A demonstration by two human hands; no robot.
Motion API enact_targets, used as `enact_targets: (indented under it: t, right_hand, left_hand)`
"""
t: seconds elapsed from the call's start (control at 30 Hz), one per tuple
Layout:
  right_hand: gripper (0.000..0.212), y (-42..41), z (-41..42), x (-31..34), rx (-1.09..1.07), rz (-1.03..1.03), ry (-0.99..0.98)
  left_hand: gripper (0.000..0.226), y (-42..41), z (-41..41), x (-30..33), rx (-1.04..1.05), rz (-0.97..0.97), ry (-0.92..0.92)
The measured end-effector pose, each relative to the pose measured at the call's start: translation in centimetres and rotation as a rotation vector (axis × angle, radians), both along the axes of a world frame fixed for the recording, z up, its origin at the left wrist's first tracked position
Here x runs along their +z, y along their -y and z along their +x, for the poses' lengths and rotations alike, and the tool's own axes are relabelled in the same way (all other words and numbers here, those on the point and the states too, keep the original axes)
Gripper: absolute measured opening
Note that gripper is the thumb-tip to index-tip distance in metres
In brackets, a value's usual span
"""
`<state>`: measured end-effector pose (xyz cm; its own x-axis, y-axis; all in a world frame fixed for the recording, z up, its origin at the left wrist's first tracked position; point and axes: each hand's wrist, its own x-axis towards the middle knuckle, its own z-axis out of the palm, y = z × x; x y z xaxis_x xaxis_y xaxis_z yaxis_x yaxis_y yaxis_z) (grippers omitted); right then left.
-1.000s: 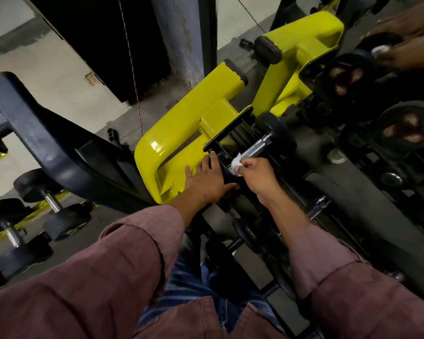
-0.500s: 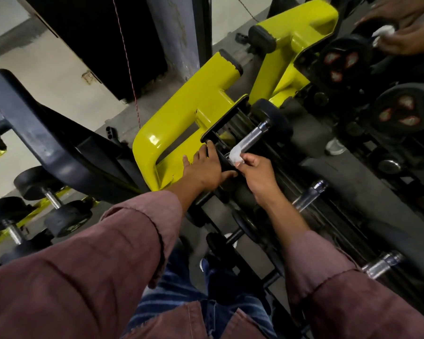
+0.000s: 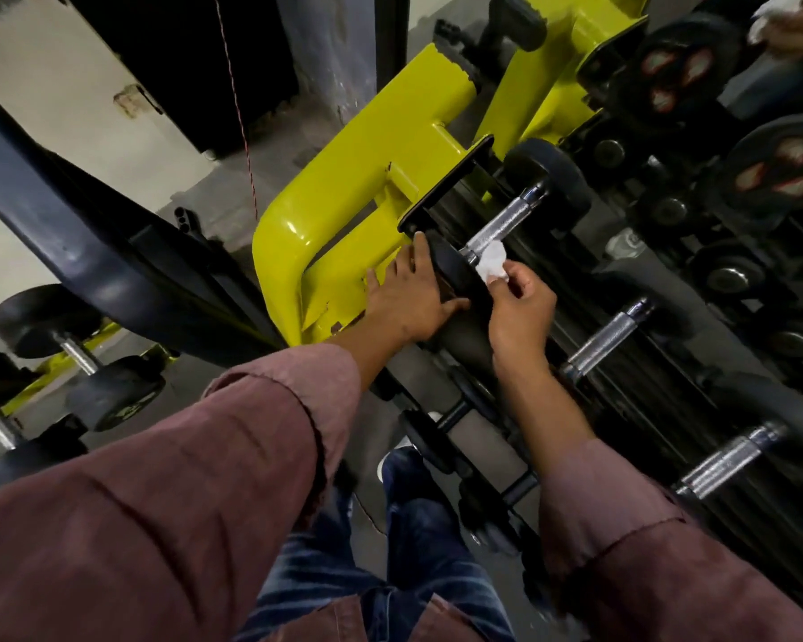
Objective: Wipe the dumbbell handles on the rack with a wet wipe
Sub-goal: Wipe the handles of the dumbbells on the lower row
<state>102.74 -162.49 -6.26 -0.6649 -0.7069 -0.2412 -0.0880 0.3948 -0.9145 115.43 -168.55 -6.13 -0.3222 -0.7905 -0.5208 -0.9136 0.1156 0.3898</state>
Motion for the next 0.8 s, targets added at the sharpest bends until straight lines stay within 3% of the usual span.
enact_targets:
  t: [0.23, 0.5, 0.8]
  right_hand:
    - [0.016, -6.2, 6.1, -1.9, -0.147, 0.093, 0.050]
    - [0.019, -9.9, 13.1, -8.0, -0.031, 0.236, 0.105]
    - [0.023, -10.2, 13.9, -12.8, 0.067, 0.287, 0.065]
  left_hand:
    - [0.115, -5.6, 9.4, -4.7, -0.081, 0.062, 0.041]
    - [0.112, -9.7, 17.4, -11.1, -0.119, 0.141, 0.052]
    - [0.105, -9.8, 20.6, -16.3, -0.066, 0.190, 0.072]
